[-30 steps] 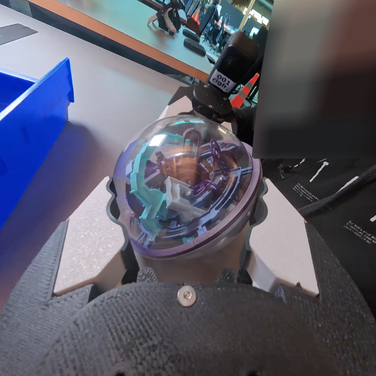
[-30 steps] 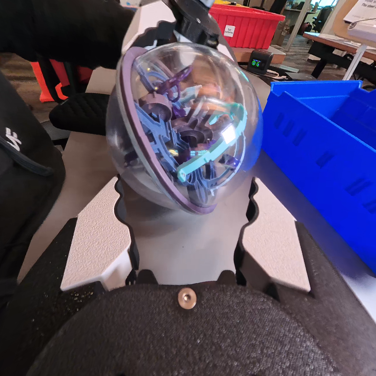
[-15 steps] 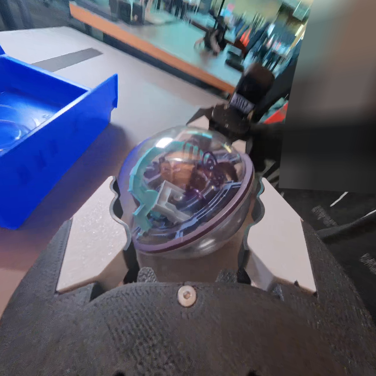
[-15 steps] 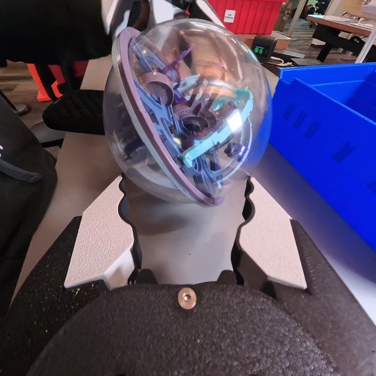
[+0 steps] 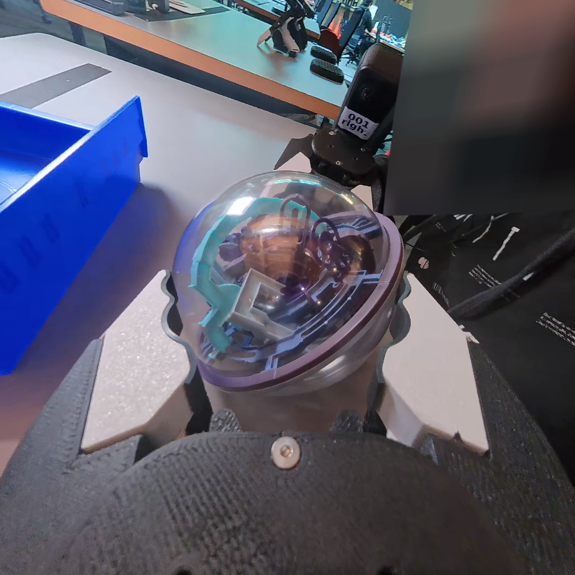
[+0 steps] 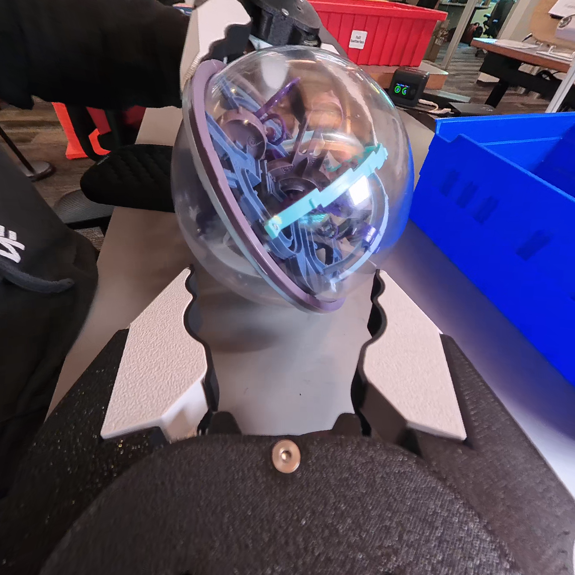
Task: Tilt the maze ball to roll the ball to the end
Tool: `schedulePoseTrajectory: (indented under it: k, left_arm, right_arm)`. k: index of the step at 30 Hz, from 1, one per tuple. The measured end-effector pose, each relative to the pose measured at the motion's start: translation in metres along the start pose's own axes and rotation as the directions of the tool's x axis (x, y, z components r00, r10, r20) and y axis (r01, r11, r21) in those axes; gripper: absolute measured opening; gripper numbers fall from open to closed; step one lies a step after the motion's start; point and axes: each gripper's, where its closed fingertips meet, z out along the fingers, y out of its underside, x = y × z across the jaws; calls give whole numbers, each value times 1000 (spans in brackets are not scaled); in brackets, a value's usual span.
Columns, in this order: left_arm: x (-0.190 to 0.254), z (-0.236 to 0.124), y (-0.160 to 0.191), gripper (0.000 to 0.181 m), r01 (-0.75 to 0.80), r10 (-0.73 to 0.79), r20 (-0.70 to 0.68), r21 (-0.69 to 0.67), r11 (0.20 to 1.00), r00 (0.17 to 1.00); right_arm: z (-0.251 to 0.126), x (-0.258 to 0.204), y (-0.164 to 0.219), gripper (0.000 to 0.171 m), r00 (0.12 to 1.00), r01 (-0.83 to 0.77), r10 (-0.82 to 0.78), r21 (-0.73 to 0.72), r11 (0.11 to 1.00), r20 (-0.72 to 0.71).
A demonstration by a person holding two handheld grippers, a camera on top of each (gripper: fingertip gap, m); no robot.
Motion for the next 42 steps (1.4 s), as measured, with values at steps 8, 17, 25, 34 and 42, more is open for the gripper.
schedulePoseTrajectory:
  k: [8, 17, 25, 34, 42]
  left_arm:
    - [-2, -4, 5, 136, 46, -50, -65, -64, 997, 997]
    - [-5, 2, 1, 134, 94, -96, -12, -120, 988, 995]
    - [-6, 12, -5, 134, 100, -95, 52, -103, 990, 994]
    - [-10, 4, -2, 133, 134, -135, 1, 33, 990, 991]
    - [-5, -6, 15, 131, 104, -102, -52, 44, 994, 993]
  right_arm:
    - [0, -1, 3, 108, 999, 31, -31, -1, 1000, 17]
    - [2, 7, 0, 112, 1000, -7, 7, 24, 1000, 3]
    - [-5, 11, 0, 115, 999, -28, 27, 46, 999, 17]
    - [-8, 15, -9, 111, 995, -90, 83, 121, 989, 61]
    - [10, 9, -1, 130, 992, -12, 7, 44, 999, 127]
